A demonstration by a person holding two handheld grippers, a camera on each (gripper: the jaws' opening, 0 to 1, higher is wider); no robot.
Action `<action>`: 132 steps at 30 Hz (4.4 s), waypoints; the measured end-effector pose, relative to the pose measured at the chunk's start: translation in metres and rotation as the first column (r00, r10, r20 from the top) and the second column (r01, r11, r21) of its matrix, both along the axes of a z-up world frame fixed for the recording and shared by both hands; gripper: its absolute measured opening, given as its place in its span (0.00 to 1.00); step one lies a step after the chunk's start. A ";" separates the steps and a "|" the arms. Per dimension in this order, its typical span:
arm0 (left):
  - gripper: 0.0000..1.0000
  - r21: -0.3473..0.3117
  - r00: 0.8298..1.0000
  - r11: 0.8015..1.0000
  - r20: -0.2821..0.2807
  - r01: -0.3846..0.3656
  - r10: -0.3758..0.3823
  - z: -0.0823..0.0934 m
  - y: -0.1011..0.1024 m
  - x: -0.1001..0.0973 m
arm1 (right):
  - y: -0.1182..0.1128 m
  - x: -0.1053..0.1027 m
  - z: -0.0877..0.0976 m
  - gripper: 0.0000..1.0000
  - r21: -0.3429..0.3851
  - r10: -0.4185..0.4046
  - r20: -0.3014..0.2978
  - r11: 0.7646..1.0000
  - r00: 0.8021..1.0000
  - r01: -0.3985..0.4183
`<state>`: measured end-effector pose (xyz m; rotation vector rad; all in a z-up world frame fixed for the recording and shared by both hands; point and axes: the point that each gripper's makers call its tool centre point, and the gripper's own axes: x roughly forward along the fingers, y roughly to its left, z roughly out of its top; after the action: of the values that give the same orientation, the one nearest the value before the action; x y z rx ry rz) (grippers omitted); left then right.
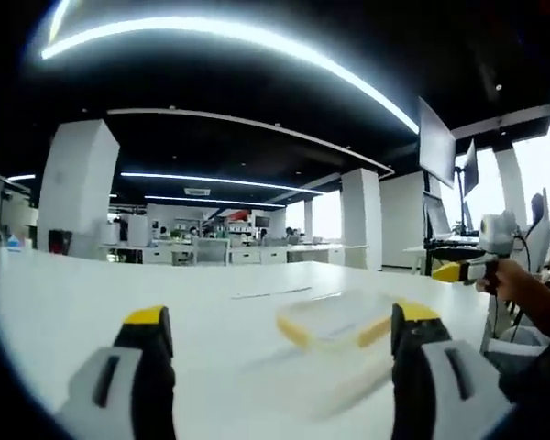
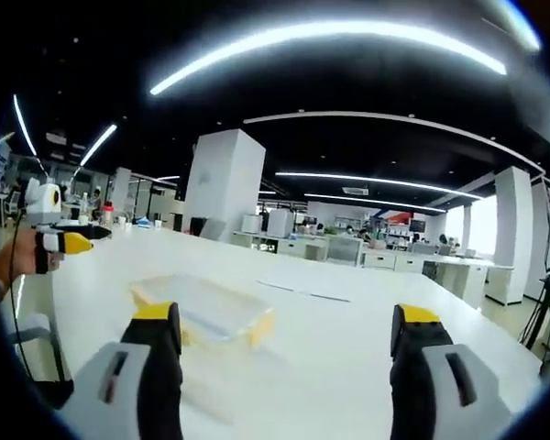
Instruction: Snap each plastic latch of the storage box into its locked position after aligning the lid with the box until every specified latch is closed and the lid sits flush.
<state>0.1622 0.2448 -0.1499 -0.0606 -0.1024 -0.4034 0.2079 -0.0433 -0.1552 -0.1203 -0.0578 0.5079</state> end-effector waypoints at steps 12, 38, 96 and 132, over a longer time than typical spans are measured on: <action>1.00 0.009 0.998 1.000 0.067 -0.006 0.005 0.024 -0.007 -0.005 | -0.003 0.001 -0.009 0.99 0.027 -0.024 -0.053 0.999 0.998 0.025; 0.99 0.026 0.987 0.993 0.114 -0.115 0.111 0.045 0.008 -0.062 | -0.017 -0.050 0.004 1.00 0.054 -0.082 -0.027 0.995 0.996 0.083; 0.99 0.014 0.984 0.984 0.012 -0.176 0.176 0.023 0.025 -0.079 | -0.032 -0.067 0.016 0.98 0.032 -0.153 -0.009 0.988 0.988 0.154; 0.97 0.008 0.990 0.990 -0.012 -0.143 0.143 0.019 0.017 -0.078 | -0.026 -0.066 0.004 1.00 0.007 -0.113 -0.050 0.994 0.992 0.114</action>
<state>0.0847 0.2617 -0.1306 -0.0487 -0.0920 -0.2596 0.1422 -0.0691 -0.1508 -0.1008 -0.0052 0.3969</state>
